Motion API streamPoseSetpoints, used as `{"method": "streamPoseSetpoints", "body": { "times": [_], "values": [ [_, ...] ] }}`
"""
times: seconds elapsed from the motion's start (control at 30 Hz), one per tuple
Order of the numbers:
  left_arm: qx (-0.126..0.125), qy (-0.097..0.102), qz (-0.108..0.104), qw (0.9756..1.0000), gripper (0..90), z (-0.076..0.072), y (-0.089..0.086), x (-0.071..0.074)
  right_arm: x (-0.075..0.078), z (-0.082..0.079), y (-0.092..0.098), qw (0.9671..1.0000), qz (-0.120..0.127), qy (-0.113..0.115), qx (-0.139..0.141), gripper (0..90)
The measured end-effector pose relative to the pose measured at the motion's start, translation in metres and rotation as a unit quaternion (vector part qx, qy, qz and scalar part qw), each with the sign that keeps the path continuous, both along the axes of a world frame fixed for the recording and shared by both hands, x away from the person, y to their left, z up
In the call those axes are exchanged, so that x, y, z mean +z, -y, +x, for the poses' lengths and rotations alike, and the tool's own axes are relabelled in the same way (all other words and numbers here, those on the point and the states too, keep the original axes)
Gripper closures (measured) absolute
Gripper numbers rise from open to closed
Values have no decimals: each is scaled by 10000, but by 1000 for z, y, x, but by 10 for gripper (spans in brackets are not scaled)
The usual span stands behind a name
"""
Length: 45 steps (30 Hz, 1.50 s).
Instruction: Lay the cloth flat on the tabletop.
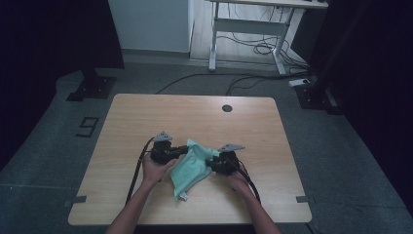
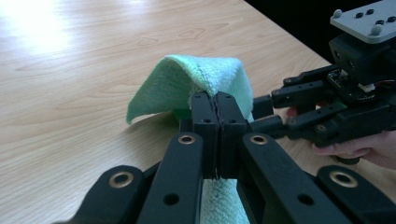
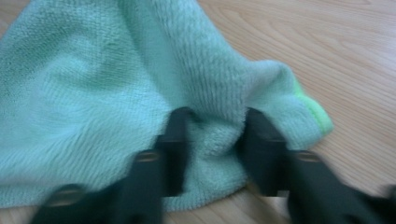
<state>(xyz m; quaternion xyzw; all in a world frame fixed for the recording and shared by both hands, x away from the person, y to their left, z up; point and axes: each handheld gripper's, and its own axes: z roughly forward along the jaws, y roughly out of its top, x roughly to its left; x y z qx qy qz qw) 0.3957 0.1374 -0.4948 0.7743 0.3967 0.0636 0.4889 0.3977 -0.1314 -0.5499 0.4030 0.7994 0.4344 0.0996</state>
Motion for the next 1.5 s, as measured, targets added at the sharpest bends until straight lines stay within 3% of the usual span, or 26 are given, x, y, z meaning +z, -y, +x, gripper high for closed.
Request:
{"method": "streamPoseSetpoints", "body": {
  "times": [0.13, 0.27, 0.43, 0.53, 0.6, 0.67, 0.73, 0.83, 1.0, 1.3, 1.43, 1.5],
  "values": [
    [36, 4, -51, 10000, 887, -2, -9, 2, 8, -5, 8, 10000, -26, 4, 26, 816],
    [-73, 84, -138, 9998, 887, -7, -9, 7, 33, -19, 31, 9994, 159, 290, 34, 834],
    [-373, 319, -277, 9984, 887, -21, -4, 26, 74, -41, 46, 9969, 122, 774, 36, 826],
    [-403, 441, -309, 9977, 887, -25, -4, 39, 93, -42, 46, 9947, 127, 1023, -2, 816],
    [-353, 454, -233, 9981, 886, -23, -6, 43, 99, -34, 42, 9938, 143, 1103, -55, 779],
    [-237, 344, -122, 9991, 886, -17, -10, 39, 95, -21, 35, 9943, 69, 1060, -91, 660],
    [-89, 152, -74, 9998, 886, -8, -16, 30, 84, -8, 30, 9966, 139, 802, -76, 500],
    [45, -56, 4, 10000, 886, 0, -24, 14, 69, -8, 38, 9966, 431, 676, -188, 436],
    [238, -245, 68, 9994, 885, 7, -32, -5, 50, -8, 55, 9979, 413, 401, -300, 428],
    [317, -233, 131, 9991, 885, 7, -34, -8, 17, 2, 56, 9995, -73, -106, -302, 408],
    [279, -212, 137, 9993, 885, 5, -35, -9, 6, 9, 53, 9987, -259, -254, -368, 445],
    [280, -242, 119, 9992, 885, 5, -35, -10, 4, 11, 51, 9986, -322, -208, -362, 527]
  ]
}}
